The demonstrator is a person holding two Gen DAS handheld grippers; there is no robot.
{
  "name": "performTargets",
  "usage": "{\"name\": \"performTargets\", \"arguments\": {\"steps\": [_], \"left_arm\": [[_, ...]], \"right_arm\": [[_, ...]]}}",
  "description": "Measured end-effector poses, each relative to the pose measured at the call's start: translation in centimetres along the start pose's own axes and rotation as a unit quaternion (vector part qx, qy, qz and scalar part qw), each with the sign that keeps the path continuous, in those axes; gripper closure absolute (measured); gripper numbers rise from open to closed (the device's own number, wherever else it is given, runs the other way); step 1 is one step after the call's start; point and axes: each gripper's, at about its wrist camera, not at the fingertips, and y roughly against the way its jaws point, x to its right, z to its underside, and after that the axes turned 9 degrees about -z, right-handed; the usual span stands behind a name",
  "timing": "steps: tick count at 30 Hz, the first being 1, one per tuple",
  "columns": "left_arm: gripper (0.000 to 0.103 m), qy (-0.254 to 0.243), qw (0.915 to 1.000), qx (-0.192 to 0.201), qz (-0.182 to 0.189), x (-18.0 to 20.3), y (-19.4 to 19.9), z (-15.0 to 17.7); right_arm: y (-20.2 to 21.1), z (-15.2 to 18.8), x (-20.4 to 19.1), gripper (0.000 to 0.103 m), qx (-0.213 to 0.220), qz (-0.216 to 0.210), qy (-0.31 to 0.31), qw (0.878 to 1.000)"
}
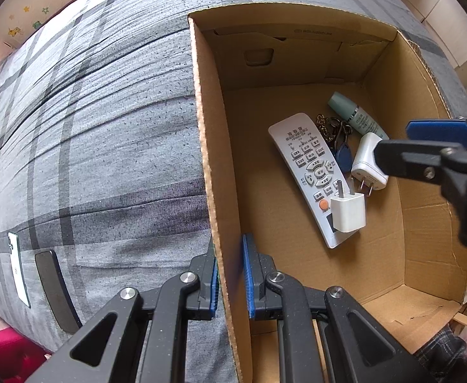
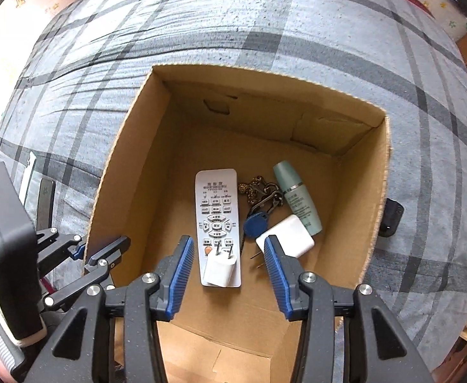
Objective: Organize rigid objects
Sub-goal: 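Open the right gripper to drop the fob beside the keyring and withdraw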
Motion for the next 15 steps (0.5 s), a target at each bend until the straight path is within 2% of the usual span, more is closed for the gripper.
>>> {"name": "performTargets", "arguments": {"steps": [15], "left_arm": [[0.09,-0.003,1.0,-0.002,-0.003,0.1,0.1,-0.1]], "right_arm": [[4.6,0.4,0.4,0.054,0.034,0.014,-0.002,0.999]]}}
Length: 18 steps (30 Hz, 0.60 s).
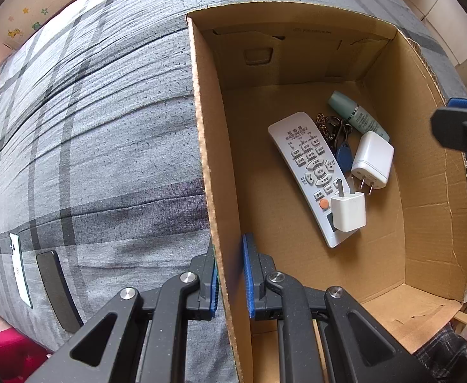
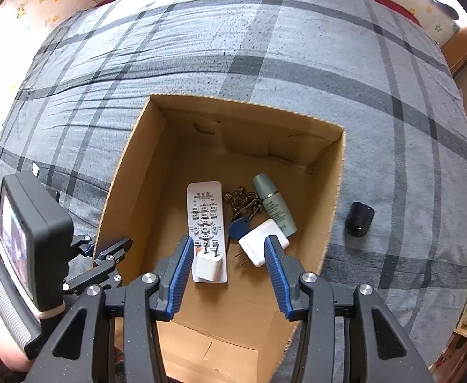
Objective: Organize rigid objects
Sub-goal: 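Open the right gripper to drop the fob beside the keyring and withdraw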
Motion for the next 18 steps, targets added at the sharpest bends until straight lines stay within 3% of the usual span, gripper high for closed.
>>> {"name": "performTargets", "arguments": {"steps": [12,15,18], "left_arm": [[0.09,0.0,1.0,-0.004,-0.002,0.0,0.2,-0.1],[0.089,-0.001,1.0,-0.005,-0.003,0.1,0.2,-0.2],[0.09,0.0,1.0,-0.006,-0.003,0.1,0.1,-0.2]], "right_arm": [[3.0,0.6,1.7,0.05,0.024,0.015,-0.023,0.999],[3.9,1.0,2.6,0.047,0.031,0.021,-0.033,0.999],[4.5,1.3,3.5,0.037,0.038,0.029,-0.045,0.998]]}}
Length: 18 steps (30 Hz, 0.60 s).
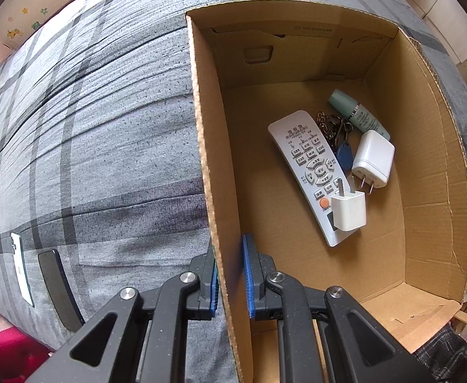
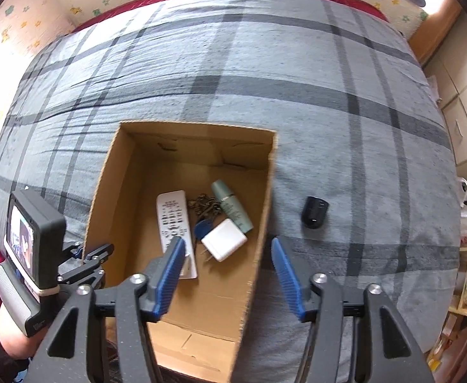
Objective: Organize rigid objects
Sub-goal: 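Open the right gripper to drop the fob beside the keyring and withdraw, then move the right gripper to the black round charger and close on it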
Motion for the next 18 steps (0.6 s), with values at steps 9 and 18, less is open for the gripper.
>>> {"name": "performTargets", "arguments": {"steps": [9,18], "left_arm": [[0.089,-0.003,1.0,-0.002,-0.001,0.1,-0.1,-0.1],[0.089,-0.007,1.0,-0.004,-0.003,0.2,-0.1,-0.2]], "right_arm": [[0.9,0.7,4.2,0.011,0.013,0.011,-0.056,0.998],[0.8,0.6,7.7,0.001,0.017,0.027,-0.093,0.995]]}}
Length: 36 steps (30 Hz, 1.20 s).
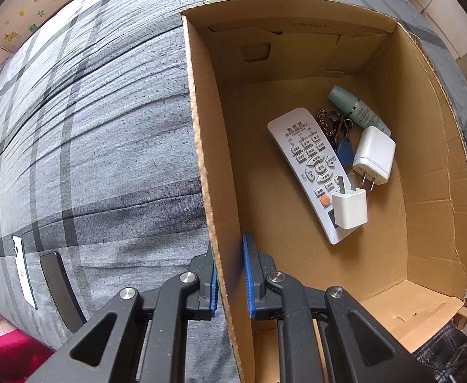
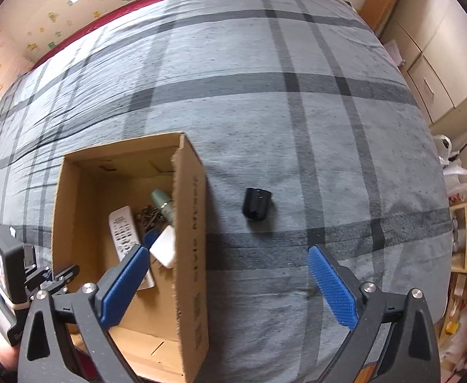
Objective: Organize rigid objects
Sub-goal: 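Move the right gripper to the black round charger and close on it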
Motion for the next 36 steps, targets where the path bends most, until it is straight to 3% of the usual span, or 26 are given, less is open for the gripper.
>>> {"name": "performTargets", "arguments": {"steps": [13,36], "left_arm": [[0.089,0.003,1.0,-0.005,0.0,-0.2,-0.3,-0.2],[0.089,0.003,0.9999,-0.01,0.003,-0.2,-0.6,-0.4]], "right_arm": [[-4.2,-1.1,3.8,0.001,-0.021,0.011,-0.037,0.999],[-13.0,-3.7,6.6,0.004,-0.063,0.011,-0.059,0.996]]}}
